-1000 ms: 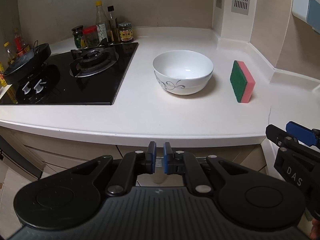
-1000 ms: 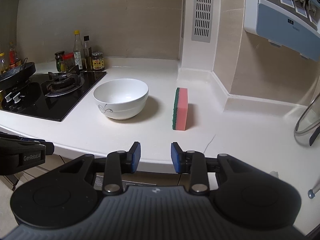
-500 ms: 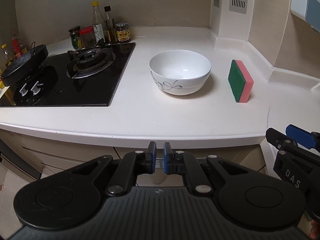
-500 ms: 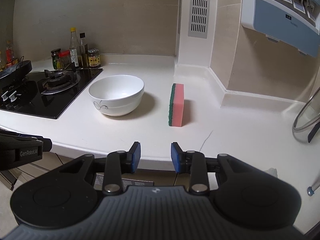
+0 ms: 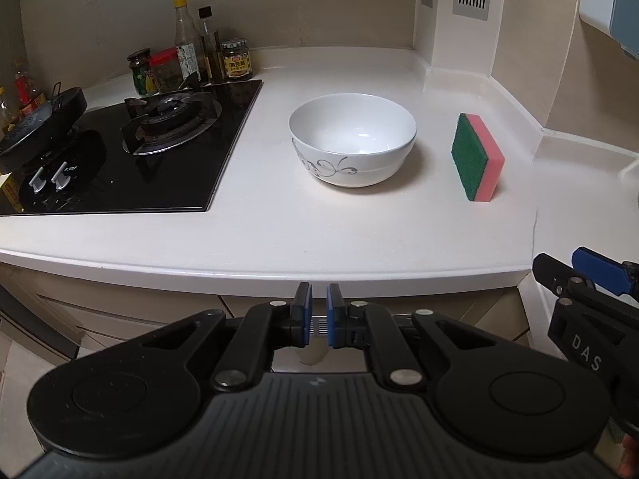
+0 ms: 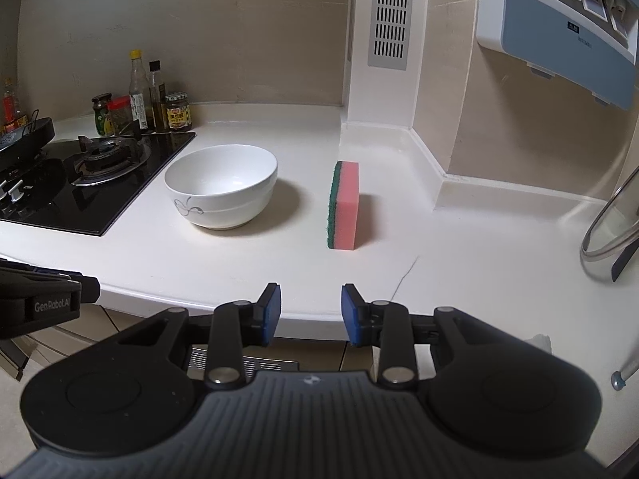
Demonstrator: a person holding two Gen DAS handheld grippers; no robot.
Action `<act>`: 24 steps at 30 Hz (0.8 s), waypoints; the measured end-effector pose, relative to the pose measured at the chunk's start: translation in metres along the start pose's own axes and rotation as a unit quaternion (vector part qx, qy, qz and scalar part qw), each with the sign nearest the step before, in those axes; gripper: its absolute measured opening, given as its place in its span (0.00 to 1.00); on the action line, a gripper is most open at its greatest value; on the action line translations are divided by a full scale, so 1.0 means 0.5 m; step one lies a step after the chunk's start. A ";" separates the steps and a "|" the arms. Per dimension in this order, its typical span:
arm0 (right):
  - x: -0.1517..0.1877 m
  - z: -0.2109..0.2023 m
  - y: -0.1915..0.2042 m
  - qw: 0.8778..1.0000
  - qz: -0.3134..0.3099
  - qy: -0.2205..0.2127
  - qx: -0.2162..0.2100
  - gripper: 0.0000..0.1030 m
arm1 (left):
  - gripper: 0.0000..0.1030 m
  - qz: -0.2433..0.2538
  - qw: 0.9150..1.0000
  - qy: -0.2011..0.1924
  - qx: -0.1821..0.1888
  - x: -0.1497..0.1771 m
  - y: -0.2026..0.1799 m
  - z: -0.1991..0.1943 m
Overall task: Clean bowl
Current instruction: 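Move the right tool toward the green-and-pink sponge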
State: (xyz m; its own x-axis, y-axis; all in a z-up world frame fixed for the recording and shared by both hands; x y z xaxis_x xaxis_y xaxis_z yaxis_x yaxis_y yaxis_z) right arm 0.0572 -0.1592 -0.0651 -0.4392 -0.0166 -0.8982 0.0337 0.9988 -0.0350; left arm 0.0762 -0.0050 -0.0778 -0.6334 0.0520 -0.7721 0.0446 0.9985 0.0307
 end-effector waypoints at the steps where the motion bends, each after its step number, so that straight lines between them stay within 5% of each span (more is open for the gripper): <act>1: 0.000 0.002 -0.001 1.000 0.000 0.001 0.001 0.28 | 0.08 0.000 1.000 0.000 0.001 -0.001 -0.001 0.002; 24: -0.015 0.066 -0.009 1.000 -0.007 0.011 0.014 0.28 | 0.08 -0.005 1.000 0.004 0.004 -0.032 0.004 0.051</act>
Point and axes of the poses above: each gripper's, at about its wrist camera, not at the fingertips, and z roughly the way its jaws point, y to its left, x to its underside, the point moved 9 cm from there along z, roughly the way its jaws point, and after that the axes turned 10 degrees about -y, right-handed, at the moved point
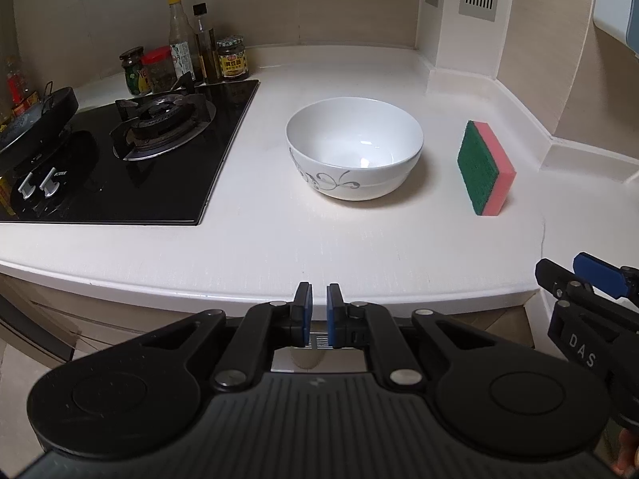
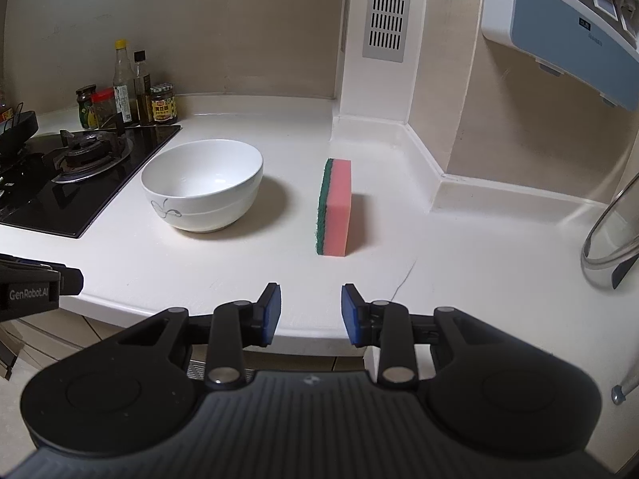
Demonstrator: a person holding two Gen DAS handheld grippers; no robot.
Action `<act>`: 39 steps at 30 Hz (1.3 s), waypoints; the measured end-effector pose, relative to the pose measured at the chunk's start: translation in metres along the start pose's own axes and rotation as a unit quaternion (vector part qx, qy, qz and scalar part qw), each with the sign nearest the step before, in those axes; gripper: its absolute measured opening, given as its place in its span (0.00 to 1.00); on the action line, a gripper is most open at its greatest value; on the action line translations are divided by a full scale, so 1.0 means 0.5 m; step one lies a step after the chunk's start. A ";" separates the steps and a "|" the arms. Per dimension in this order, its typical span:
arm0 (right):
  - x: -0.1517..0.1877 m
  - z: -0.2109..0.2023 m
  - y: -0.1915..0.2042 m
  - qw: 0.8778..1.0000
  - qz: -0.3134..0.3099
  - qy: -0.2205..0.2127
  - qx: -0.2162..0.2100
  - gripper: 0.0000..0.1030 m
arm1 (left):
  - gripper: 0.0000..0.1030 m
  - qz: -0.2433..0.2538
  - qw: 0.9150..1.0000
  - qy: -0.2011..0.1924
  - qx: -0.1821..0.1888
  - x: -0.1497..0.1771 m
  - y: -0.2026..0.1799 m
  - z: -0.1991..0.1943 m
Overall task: Clean bowl
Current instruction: 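Move the right tool toward the green-and-pink sponge, then close the right gripper on the green-and-pink sponge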
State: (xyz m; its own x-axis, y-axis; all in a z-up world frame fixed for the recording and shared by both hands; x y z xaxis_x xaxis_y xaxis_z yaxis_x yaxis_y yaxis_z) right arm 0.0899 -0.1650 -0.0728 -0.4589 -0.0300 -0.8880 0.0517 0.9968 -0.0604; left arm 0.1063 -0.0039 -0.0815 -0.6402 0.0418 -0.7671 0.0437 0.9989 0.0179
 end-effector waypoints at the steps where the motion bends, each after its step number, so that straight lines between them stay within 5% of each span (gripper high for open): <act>1: -0.002 0.003 -0.001 1.000 0.000 0.000 0.001 0.28 | 0.08 0.000 1.000 0.000 0.000 -0.002 0.000 0.003; 39: -0.039 0.145 -0.016 0.999 0.008 0.020 0.028 0.28 | 0.08 0.006 1.000 0.014 0.014 -0.078 0.013 0.127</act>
State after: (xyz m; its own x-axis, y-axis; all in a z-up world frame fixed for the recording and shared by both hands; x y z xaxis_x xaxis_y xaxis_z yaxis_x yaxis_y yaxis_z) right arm 0.1625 -0.1776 -0.0881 -0.4921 -0.0110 -0.8705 0.1071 0.9916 -0.0730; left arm 0.1802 -0.0003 -0.0924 -0.6613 0.0558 -0.7481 0.0727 0.9973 0.0100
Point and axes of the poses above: each gripper's, at about its wrist camera, not at the fingertips, and z roughly the way its jaws point, y to its left, x to its underside, the point moved 9 cm from there along z, roughly the way its jaws point, and after that the axes turned 10 degrees about -y, right-handed, at the moved point
